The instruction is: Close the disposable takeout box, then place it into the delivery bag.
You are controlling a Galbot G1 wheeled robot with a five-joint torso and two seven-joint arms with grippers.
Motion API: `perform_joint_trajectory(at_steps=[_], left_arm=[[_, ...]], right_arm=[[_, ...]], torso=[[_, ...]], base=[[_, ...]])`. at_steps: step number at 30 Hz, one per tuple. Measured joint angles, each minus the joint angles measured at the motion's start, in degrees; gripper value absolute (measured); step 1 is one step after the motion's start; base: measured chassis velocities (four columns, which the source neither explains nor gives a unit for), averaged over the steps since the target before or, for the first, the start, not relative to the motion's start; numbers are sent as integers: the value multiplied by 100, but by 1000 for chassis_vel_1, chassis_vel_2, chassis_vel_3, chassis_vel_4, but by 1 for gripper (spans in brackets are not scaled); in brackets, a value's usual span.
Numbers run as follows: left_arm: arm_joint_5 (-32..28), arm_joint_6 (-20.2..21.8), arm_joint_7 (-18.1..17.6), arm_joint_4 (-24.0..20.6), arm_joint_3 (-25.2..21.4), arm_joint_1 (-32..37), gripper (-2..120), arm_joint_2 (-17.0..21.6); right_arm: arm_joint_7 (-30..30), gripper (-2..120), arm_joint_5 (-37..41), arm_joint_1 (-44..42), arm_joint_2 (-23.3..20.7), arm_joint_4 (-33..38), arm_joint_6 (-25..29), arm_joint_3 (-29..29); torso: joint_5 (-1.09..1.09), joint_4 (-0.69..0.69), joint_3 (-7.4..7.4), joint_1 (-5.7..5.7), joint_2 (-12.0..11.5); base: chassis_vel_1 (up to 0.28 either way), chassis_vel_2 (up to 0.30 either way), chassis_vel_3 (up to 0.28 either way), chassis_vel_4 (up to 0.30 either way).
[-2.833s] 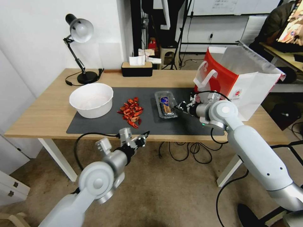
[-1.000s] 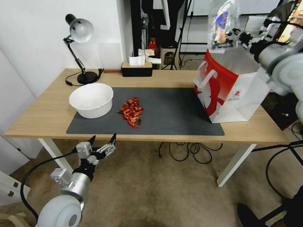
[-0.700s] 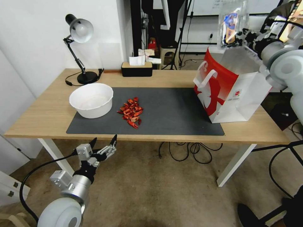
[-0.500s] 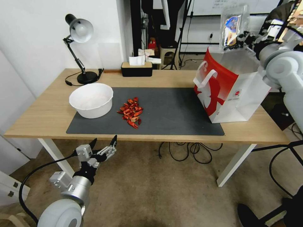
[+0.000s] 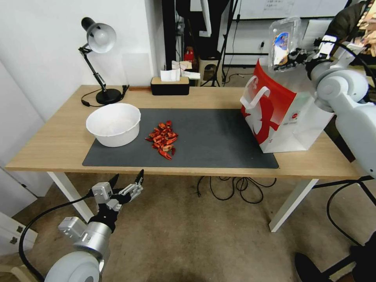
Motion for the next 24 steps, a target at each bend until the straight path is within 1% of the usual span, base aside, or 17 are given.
perform_joint_trajectory(at_steps=[8, 24], left_arm=[[0, 7, -8, -13, 24, -3, 100, 3], [-70, 32, -24, -15, 73, -40, 100, 8]], right_arm=[[32, 0, 120, -271, -46, 135, 0, 138], [47, 0, 82, -695, -81, 254, -11, 372]], torso=[[0, 0, 0, 0, 0], [0, 0, 0, 0, 0]], base=[[0, 0, 0, 0], [0, 0, 0, 0]])
